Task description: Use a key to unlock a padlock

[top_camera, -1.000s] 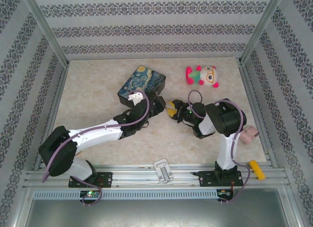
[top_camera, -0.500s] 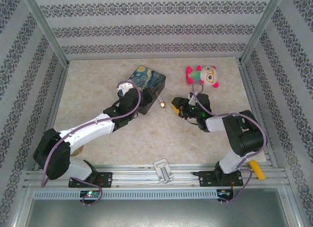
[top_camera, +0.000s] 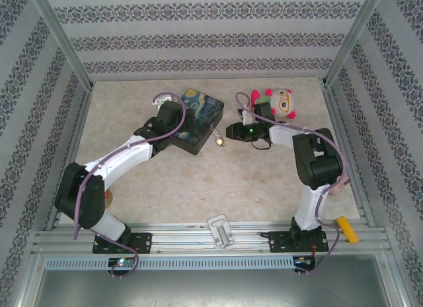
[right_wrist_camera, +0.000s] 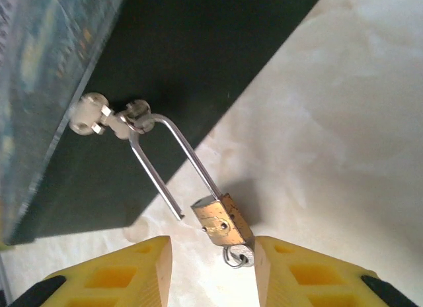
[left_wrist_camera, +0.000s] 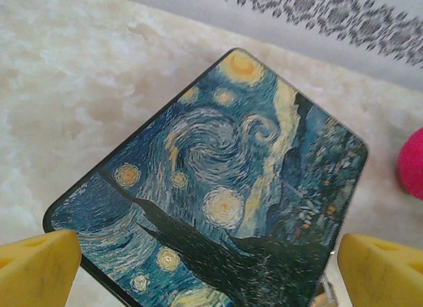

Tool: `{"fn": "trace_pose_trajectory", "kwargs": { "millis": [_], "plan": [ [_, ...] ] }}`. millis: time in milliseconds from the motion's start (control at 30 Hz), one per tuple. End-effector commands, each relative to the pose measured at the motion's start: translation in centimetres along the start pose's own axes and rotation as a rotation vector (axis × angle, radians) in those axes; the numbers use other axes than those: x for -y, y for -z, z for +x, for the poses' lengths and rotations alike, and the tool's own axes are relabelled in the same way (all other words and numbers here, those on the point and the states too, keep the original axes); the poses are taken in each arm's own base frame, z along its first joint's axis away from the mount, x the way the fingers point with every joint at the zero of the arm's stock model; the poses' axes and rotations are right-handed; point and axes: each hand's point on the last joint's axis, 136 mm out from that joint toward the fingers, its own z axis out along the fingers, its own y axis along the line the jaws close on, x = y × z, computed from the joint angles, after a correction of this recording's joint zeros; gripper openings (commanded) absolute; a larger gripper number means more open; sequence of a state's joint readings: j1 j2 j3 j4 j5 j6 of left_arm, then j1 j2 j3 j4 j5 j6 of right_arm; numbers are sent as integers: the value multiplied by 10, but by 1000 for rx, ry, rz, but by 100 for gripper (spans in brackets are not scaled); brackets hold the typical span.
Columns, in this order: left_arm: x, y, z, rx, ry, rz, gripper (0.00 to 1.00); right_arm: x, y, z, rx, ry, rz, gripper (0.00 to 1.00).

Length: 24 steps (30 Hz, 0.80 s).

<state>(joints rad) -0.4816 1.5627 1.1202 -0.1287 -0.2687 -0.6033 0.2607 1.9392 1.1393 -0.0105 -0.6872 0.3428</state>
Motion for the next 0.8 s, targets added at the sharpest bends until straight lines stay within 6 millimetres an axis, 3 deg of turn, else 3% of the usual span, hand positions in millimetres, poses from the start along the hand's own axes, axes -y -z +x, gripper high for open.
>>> {"fn": "trace_pose_trajectory", "kwargs": {
  "millis": [0, 300, 767],
  "plan": [
    [-3, -13, 14, -89, -60, -14, 99, -14, -8, 4, -61, 108, -36, 37],
    [-10, -44, 26, -133, -54, -33, 99, -11, -29, -6, -89, 145, -48, 34],
    [-18, -68, 35, -183, -75, -71, 99, -15, -44, -11, -120, 175, -74, 33]
  ]
}}
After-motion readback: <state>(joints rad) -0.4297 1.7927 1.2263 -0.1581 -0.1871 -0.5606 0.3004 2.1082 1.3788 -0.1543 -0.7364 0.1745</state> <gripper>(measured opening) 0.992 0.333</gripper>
